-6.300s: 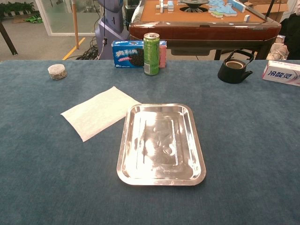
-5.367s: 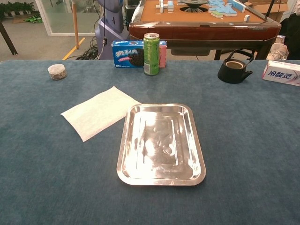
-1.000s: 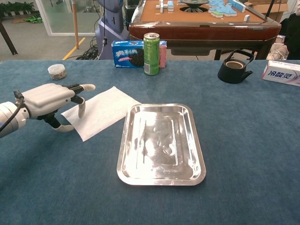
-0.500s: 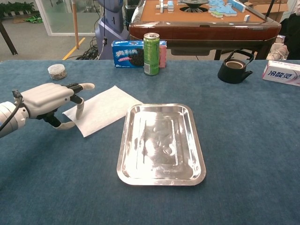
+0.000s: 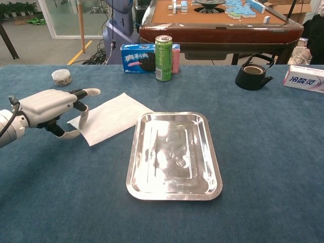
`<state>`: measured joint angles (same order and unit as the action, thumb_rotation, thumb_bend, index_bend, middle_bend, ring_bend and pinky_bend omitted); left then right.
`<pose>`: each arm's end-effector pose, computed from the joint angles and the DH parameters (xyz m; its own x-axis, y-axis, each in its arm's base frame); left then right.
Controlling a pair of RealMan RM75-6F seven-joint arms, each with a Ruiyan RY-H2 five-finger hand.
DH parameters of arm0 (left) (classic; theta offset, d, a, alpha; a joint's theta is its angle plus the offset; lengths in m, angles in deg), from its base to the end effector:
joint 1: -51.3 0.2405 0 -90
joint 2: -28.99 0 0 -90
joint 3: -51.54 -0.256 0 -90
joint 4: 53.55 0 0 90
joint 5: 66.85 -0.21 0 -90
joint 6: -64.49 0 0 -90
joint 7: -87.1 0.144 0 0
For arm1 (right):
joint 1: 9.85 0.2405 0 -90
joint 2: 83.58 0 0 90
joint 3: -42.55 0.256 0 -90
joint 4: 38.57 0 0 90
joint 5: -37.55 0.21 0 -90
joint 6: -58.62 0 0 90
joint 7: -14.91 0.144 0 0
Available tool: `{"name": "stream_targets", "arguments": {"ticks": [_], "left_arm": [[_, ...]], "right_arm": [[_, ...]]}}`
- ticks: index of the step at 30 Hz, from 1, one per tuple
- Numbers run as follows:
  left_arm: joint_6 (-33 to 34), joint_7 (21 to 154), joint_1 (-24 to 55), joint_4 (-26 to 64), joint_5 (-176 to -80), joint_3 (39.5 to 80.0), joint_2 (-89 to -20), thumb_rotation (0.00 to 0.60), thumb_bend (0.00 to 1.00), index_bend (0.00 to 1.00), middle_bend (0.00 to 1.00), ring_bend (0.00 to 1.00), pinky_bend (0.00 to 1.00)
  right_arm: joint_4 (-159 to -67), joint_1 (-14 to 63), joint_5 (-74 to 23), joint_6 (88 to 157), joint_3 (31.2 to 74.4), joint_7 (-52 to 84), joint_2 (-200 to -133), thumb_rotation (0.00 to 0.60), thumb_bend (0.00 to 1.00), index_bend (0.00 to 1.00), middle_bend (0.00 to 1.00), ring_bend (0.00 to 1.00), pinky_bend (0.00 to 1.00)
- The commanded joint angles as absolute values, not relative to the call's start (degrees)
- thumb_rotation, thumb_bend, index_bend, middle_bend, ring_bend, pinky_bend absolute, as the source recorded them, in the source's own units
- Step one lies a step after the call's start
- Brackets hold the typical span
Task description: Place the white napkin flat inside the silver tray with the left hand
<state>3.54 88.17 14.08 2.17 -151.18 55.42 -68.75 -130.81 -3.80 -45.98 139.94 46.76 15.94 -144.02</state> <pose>-0.2266 0.3482 -0.0299 0.5492 0.1277 0.8259 0.7805 -0.4316 -0.4522 -0.3193 -0.1928 0.1778 0.4322 -0.0297 0.9013 -0.9013 0.0160 0.4328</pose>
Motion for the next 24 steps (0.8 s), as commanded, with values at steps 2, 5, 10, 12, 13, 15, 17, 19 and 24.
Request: {"name": "stream_targets", "arguments": {"ticks": [2, 5, 10, 12, 13, 15, 17, 19, 24], "left_arm": [[3.40, 87.42, 14.26, 2.23, -151.01, 55.52, -68.78, 0.600, 0.35, 0.58, 0.00, 0.00, 0.19], [3.38, 86.86, 14.39, 2.38, -150.77, 55.65, -68.84, 0.600, 0.37, 0.57, 0.00, 0.00, 0.19], [3.49, 86.37, 14.55, 2.74, -150.44, 55.77, -68.83, 0.600, 0.42, 0.56, 0.00, 0.00, 0.19], [3.57, 86.22, 14.59, 2.90, -150.31, 55.83, -68.75, 0.600, 0.44, 0.56, 0.00, 0.00, 0.19], [3.57, 86.15, 14.62, 2.99, -150.28, 55.83, -68.71, 0.600, 0.45, 0.55, 0.00, 0.00, 0.19], [3.38, 85.94, 14.77, 3.25, -150.24, 55.86, -68.53, 0.600, 0.45, 0.55, 0.00, 0.00, 0.19], [2.97, 85.66, 15.05, 3.76, -150.23, 55.88, -68.14, 0.600, 0.45, 0.55, 0.00, 0.00, 0.19], [2.28, 85.64, 15.38, 4.45, -150.41, 55.83, -67.55, 0.600, 0.45, 0.55, 0.00, 0.00, 0.19], [-0.63, 85.58, 16.47, 7.94, -151.11, 56.10, -64.77, 0.600, 0.45, 0.55, 0.00, 0.00, 0.19]], "right_arm": [[-130.76, -3.78, -45.92, 139.87, 46.78, 16.07, -144.03, 0.600, 0.07, 0.26, 0.24, 0.17, 0.26], [-130.83, -3.80, -46.01, 139.93, 46.76, 16.01, -144.01, 0.600, 0.07, 0.26, 0.24, 0.17, 0.26], [-130.82, -3.84, -46.08, 140.04, 46.76, 16.00, -144.00, 0.600, 0.07, 0.26, 0.24, 0.17, 0.26], [-130.86, -3.85, -46.08, 140.06, 46.76, 16.01, -144.00, 0.600, 0.07, 0.26, 0.24, 0.17, 0.26], [-130.88, -3.85, -46.07, 140.06, 46.77, 16.00, -143.99, 0.600, 0.07, 0.26, 0.24, 0.17, 0.26], [-130.88, -3.85, -46.08, 140.05, 46.76, 16.02, -143.97, 0.600, 0.07, 0.26, 0.24, 0.17, 0.26], [-130.88, -3.85, -46.07, 140.07, 46.78, 16.03, -143.97, 0.600, 0.07, 0.26, 0.24, 0.17, 0.26], [-130.87, -3.86, -46.07, 140.06, 46.77, 16.04, -143.97, 0.600, 0.07, 0.26, 0.24, 0.17, 0.26], [-130.88, -3.79, -46.15, 139.93, 46.69, 15.73, -144.10, 0.600, 0.07, 0.26, 0.24, 0.17, 0.26]]}}
